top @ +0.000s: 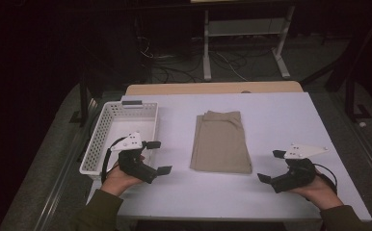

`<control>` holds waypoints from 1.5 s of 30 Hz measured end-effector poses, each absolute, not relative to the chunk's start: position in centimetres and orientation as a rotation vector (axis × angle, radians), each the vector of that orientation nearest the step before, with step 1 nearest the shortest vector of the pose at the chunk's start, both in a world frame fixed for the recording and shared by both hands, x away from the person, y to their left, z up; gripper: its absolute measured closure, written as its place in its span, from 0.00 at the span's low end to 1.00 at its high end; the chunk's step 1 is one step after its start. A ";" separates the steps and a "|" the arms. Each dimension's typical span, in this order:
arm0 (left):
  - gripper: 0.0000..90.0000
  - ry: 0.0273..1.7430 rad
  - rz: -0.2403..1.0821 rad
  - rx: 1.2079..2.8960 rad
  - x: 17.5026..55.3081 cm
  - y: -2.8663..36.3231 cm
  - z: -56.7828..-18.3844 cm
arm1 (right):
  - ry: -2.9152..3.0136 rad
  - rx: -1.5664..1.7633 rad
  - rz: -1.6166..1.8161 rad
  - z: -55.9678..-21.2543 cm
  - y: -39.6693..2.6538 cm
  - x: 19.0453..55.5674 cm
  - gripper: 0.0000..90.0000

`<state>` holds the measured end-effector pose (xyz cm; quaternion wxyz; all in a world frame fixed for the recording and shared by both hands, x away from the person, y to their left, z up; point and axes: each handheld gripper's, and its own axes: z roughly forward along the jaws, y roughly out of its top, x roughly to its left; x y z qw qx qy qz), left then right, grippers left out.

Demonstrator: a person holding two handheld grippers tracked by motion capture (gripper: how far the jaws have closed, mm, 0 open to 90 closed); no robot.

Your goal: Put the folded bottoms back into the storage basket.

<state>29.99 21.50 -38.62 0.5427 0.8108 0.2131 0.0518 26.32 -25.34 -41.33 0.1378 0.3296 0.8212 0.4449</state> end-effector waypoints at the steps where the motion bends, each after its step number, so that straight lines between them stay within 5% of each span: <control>1: 0.00 0.506 0.121 1.925 30.0 21.5 -38.6 | 2.376 0.953 1.287 -41.3 -25.3 26.3 0.00; 45: 0.00 0.529 0.094 1.905 30.2 21.8 -38.8 | 2.428 0.893 1.344 -40.7 -22.9 28.3 0.00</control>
